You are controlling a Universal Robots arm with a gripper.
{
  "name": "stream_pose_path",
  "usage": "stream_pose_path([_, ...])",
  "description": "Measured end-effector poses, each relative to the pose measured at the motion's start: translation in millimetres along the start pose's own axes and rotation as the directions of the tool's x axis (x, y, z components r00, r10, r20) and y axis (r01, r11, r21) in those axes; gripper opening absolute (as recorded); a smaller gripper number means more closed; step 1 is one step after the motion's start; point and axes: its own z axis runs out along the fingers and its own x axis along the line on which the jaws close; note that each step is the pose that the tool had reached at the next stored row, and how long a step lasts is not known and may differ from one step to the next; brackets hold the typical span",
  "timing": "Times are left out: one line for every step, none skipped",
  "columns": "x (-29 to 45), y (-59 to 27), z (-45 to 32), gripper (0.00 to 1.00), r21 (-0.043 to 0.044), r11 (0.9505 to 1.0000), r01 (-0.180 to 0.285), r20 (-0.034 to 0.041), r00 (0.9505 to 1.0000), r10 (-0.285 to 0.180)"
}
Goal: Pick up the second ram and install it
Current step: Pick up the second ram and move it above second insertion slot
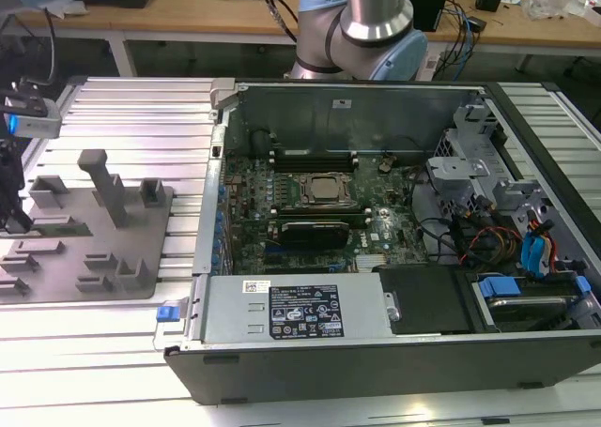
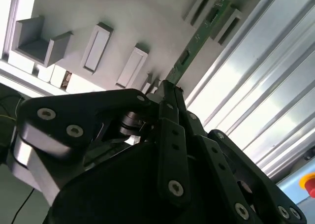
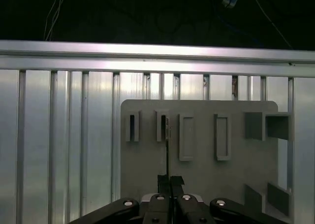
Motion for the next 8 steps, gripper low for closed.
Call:
stream_pose_path([-0.2,0.1,-3.8,0.09,0.0001,1.0,0.0,0.0001,1.0,0.0])
stream_pose_path([-0.3,0.1,-6.3,0.09,0.0001,1.0,0.0,0.0,1.0,0.0])
stream_pose_path([-0.4,0.2,-10.2,0.09,0.0001,1.0,-0.001,0.0001,1.0,0.001])
stream_pose_path([-0.6,0.3,-12.9,0.09,0.0001,1.0,-0.001,0.0001,1.0,0.001])
stream_pose_path([-0.7,0.4,-16.1,0.09,0.0001,1.0,-0.001,0.0001,1.0,0.001])
stream_pose_path([-0.9,0.5,-21.3,0.09,0.0001,1.0,-0.002,0.0001,1.0,0.002])
stream_pose_path([-1.0,0.6,-24.9,0.09,0.0002,1.0,-0.002,0.0001,1.0,0.002])
stream_pose_path([-1.2,0.7,-28.0,0.09,0.0002,1.0,-0.002,0.0001,1.0,0.002])
